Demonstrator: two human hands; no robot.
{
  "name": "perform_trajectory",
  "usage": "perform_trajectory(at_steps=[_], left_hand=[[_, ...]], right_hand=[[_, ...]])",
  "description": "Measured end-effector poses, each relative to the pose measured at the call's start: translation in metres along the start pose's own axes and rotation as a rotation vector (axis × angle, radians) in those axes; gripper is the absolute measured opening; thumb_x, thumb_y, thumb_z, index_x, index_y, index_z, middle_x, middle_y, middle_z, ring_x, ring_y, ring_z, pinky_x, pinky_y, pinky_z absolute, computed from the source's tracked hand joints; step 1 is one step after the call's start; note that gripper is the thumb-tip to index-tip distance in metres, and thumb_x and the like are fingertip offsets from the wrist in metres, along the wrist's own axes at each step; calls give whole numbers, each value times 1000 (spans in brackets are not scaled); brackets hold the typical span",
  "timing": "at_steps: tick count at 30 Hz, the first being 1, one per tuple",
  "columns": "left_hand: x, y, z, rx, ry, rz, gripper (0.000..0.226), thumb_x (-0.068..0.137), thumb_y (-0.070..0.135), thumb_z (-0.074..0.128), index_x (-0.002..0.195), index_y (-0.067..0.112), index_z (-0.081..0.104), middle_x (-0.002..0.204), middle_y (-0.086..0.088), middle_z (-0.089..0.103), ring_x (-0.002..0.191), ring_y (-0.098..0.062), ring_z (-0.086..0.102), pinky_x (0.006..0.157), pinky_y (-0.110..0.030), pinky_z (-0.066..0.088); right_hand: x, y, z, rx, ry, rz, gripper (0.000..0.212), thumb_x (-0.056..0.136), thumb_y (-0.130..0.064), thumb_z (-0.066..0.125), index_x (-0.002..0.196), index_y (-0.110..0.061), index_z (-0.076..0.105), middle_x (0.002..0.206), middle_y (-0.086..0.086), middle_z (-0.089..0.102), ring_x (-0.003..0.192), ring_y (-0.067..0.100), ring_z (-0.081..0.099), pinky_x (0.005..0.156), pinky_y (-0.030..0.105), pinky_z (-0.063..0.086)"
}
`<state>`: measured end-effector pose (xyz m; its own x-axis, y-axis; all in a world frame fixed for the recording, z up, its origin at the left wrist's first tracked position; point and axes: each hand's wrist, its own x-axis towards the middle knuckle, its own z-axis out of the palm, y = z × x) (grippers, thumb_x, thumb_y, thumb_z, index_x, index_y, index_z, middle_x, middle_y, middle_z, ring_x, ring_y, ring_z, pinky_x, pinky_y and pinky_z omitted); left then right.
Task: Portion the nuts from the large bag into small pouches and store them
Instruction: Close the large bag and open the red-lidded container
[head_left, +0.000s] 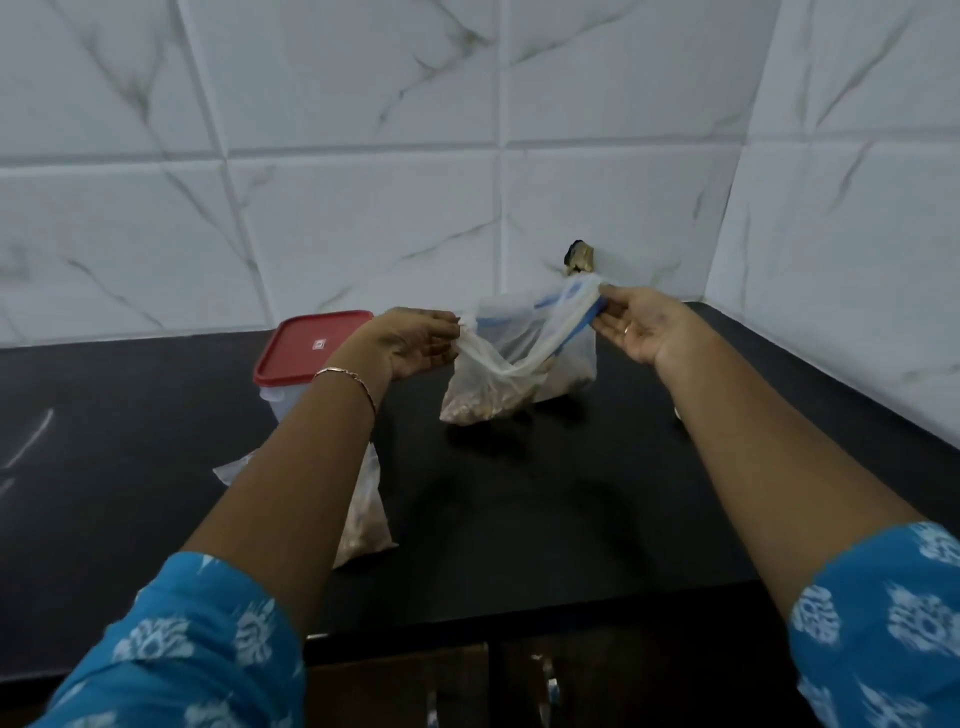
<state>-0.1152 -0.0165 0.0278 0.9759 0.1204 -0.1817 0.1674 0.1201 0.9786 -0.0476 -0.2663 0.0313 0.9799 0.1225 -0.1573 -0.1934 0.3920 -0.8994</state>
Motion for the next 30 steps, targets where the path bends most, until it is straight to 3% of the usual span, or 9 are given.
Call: perform_trajectory(at_steps=[5,8,12,16,19,21,23,25,30], left_hand=[[8,37,-1,444,117,10,18,83,-10,63,86,8,62,81,-11,61,69,-19,58,52,-22,52],[3,58,-1,724,165,68,19,78,-8,66,92,4,67,71,-12,61,58,-20,57,51,-24,51],[-5,75,1,1140,278,191,26,74,0,69,99,9,71,90,-10,69,83,-25,66,74,-31,55],[-10,83,4,1216,300,196,21,76,-1,65,94,11,69,98,-9,69,88,-24,62,72,-29,49],[-8,80,-1,1171,316,191,16,79,1,64,91,12,65,97,-5,66,92,-22,61,75,-28,48],[-11,72,-9,1141,360,214,10,82,10,66,92,11,63,94,-4,64,90,-21,59,76,-30,48],[-14,60,-18,1162,386,192,21,85,26,69,91,7,63,89,-7,63,87,-24,59,71,-32,45],[-16,50,-25,1124,356,81,34,90,37,64,90,4,63,83,-12,65,81,-28,63,64,-31,44],[-31,30,-12,73,227,-178,16,96,19,59,93,4,62,92,-14,66,84,-24,65,65,-32,56]], right_hand=[[-4,-16,2,-407,205,-75,11,84,8,63,77,1,58,82,13,60,69,18,64,47,20,55],[-14,-30,6,-700,260,-108,11,74,7,71,68,2,63,75,15,65,60,18,65,46,21,56],[-30,-44,15,-1365,215,-248,12,69,-16,80,74,-11,71,71,4,70,67,17,67,61,29,53],[-37,-48,26,-1604,129,-267,12,75,-21,75,83,-13,70,79,4,68,72,21,63,59,29,45],[-31,-48,24,-1484,80,-202,14,78,-21,66,83,-8,69,78,6,67,71,21,62,59,31,45],[-30,-48,22,-1180,28,-65,16,80,-15,59,87,-2,65,80,7,62,72,20,56,62,32,44],[-34,-44,19,-845,-48,119,9,84,-9,53,81,-5,60,79,8,56,70,18,52,62,30,44],[-36,-36,14,-558,-100,223,15,86,-5,49,74,-11,54,74,8,54,65,17,53,63,30,46],[-43,-24,9,-254,-145,249,19,84,7,53,86,-10,62,81,6,65,71,14,64,64,26,52]])
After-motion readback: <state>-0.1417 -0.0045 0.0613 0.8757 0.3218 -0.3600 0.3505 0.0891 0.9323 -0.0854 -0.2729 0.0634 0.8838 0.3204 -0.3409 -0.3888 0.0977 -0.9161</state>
